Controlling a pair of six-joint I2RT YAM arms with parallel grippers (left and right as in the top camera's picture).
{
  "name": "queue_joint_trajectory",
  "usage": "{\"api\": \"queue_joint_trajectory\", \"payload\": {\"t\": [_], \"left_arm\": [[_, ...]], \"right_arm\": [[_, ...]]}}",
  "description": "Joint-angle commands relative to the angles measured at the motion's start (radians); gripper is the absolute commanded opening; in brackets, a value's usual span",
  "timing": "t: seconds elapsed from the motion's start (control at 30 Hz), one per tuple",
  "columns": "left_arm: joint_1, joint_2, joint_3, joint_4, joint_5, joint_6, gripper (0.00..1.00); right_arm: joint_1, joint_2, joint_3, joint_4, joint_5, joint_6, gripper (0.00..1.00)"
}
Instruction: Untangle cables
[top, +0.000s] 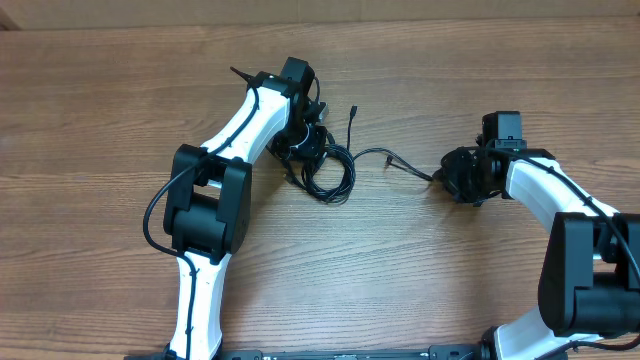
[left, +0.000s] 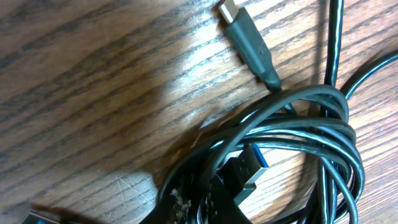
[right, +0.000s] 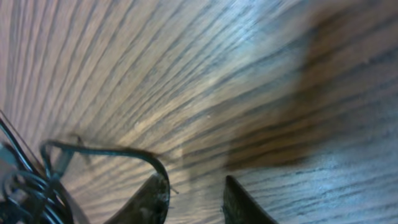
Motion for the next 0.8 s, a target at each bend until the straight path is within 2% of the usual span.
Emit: {"api": "queue_joint_trajectory", "payload": {"t": [0.0,0.17,0.2,0.33,0.47,0.67,0.77], "left_arm": [[-0.002,0.024,-0.027,0.0,-0.054,-0.003,0.14],[-0.002,0.024,-0.027,0.0,-0.053,-0.003,0.15],[-0.002,0.024,-0.027,0.0,-0.053,-0.003,0.18],[-0.002,0.024,-0.027,0.001,-0.053,-0.003,0.41],[-0.002,0.024,-0.027,0.001,-0.054,-0.003,0.49],[-0.002,0.024,-0.027,0.001,-0.054,-0.003,0.49],[-0.002,0.024,-0.027,-0.001,-0.053,-0.003,0.5]], "right_arm": [[-0.005,-0.025,-0.003,-0.001,0.019,-0.018,0.41],[0.0,-0.025,-0.003,-0.009,0.005,-0.018,0.53],[0.008,-0.025,-0.003,-0.011,0.005,-0.018,0.56],[0.06,-0.025,-0.003,-0.005,0.006,-0.018,0.66],[0.115,-0.025,-0.003,0.013,0.006,-0.017,0.72],[0.187,-0.025,-0.003,0.066,0.009,-0.017,0.79],[0.189,-0.027,0.003,0.045,-0.004,-0.018,0.8]]}}
